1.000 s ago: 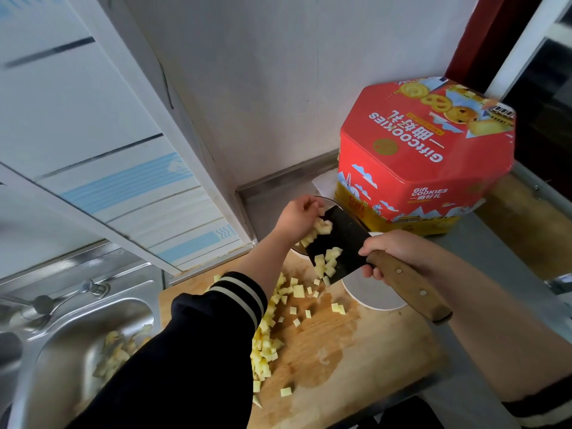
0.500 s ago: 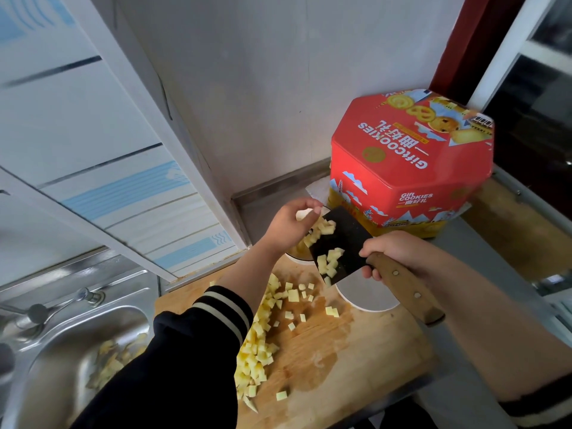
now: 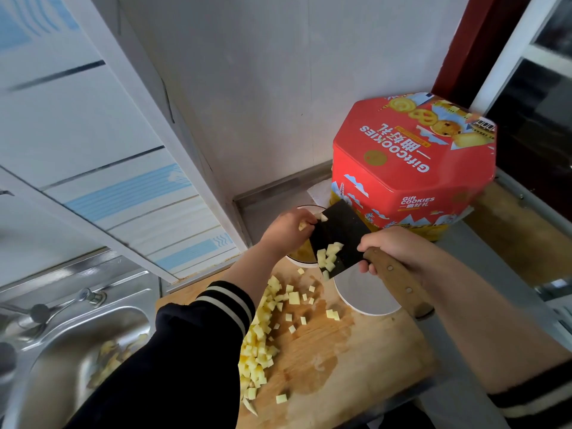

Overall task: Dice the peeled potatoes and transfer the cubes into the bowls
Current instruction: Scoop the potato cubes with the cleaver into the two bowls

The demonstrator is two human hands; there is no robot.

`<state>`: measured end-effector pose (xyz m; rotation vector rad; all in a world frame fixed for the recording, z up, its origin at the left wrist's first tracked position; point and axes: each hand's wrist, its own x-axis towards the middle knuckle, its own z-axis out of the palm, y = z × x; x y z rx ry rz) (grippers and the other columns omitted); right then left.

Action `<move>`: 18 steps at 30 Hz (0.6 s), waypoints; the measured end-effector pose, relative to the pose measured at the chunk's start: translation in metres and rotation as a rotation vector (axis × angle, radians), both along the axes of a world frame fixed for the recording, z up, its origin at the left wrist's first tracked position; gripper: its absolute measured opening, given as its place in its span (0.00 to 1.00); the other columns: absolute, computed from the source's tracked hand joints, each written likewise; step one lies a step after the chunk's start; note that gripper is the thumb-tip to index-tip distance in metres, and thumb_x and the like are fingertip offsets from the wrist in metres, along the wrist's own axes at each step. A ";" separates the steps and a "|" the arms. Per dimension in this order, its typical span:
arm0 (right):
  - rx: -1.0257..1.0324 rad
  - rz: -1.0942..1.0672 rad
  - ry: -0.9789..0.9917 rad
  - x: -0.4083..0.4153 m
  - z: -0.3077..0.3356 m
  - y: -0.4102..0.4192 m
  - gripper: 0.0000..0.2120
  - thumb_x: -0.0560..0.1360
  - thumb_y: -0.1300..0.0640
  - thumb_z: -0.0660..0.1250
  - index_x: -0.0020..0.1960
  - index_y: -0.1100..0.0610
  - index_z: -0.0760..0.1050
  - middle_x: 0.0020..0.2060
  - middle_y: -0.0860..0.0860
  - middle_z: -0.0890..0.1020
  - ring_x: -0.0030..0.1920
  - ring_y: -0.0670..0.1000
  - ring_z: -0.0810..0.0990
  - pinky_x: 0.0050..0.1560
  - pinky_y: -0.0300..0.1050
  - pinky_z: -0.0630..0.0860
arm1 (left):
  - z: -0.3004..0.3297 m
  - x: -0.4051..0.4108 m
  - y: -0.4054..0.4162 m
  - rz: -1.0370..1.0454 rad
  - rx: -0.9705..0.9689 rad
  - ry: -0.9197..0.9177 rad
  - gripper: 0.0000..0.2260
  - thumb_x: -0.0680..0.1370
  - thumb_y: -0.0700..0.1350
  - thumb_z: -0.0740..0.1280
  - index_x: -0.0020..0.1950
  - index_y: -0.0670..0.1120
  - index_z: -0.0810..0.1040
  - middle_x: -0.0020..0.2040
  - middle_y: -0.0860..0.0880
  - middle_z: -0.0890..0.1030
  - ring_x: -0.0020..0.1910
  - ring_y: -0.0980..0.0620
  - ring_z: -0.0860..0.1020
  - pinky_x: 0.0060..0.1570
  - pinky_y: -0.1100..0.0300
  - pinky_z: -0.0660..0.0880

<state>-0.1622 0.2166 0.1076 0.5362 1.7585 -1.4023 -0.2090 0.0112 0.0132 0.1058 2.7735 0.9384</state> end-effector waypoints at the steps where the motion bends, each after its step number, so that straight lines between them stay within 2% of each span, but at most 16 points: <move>1: -0.008 -0.007 0.014 0.000 0.000 0.000 0.08 0.78 0.60 0.63 0.43 0.63 0.72 0.27 0.56 0.80 0.21 0.45 0.74 0.21 0.33 0.70 | 0.000 0.001 -0.002 -0.003 -0.045 0.007 0.10 0.81 0.44 0.64 0.61 0.50 0.79 0.61 0.51 0.78 0.59 0.51 0.76 0.53 0.61 0.72; 5: 0.010 0.004 0.032 -0.002 -0.001 -0.001 0.09 0.78 0.59 0.63 0.41 0.62 0.72 0.30 0.56 0.81 0.23 0.46 0.74 0.22 0.34 0.70 | 0.003 0.011 -0.003 0.078 -0.076 0.147 0.12 0.83 0.45 0.60 0.64 0.49 0.77 0.63 0.51 0.77 0.59 0.51 0.76 0.55 0.61 0.73; 8: 0.038 0.041 0.032 -0.004 0.000 -0.004 0.09 0.79 0.59 0.62 0.41 0.62 0.72 0.31 0.55 0.81 0.25 0.46 0.74 0.23 0.35 0.69 | 0.009 0.018 0.001 -0.036 0.021 0.257 0.15 0.84 0.47 0.57 0.69 0.50 0.74 0.69 0.52 0.73 0.68 0.52 0.71 0.65 0.58 0.68; 11: 0.044 0.035 0.043 -0.003 0.001 -0.009 0.09 0.79 0.60 0.62 0.42 0.62 0.72 0.30 0.56 0.80 0.25 0.47 0.73 0.22 0.35 0.69 | 0.016 0.013 0.007 -0.199 -0.064 0.171 0.18 0.85 0.49 0.53 0.74 0.50 0.69 0.75 0.52 0.68 0.74 0.52 0.63 0.73 0.52 0.59; 14: 0.047 0.024 0.042 -0.001 0.000 -0.012 0.08 0.79 0.59 0.62 0.42 0.62 0.72 0.31 0.56 0.81 0.26 0.47 0.74 0.22 0.35 0.69 | 0.016 0.009 0.008 -0.191 -0.160 0.047 0.21 0.85 0.53 0.45 0.74 0.50 0.68 0.74 0.50 0.69 0.75 0.50 0.63 0.75 0.46 0.50; 18: 0.039 0.005 0.042 0.000 -0.001 -0.007 0.07 0.79 0.59 0.62 0.44 0.62 0.72 0.31 0.56 0.81 0.24 0.46 0.75 0.22 0.34 0.70 | 0.010 0.017 0.002 -0.051 -0.027 -0.081 0.24 0.85 0.54 0.42 0.68 0.46 0.72 0.64 0.44 0.76 0.65 0.46 0.71 0.68 0.50 0.61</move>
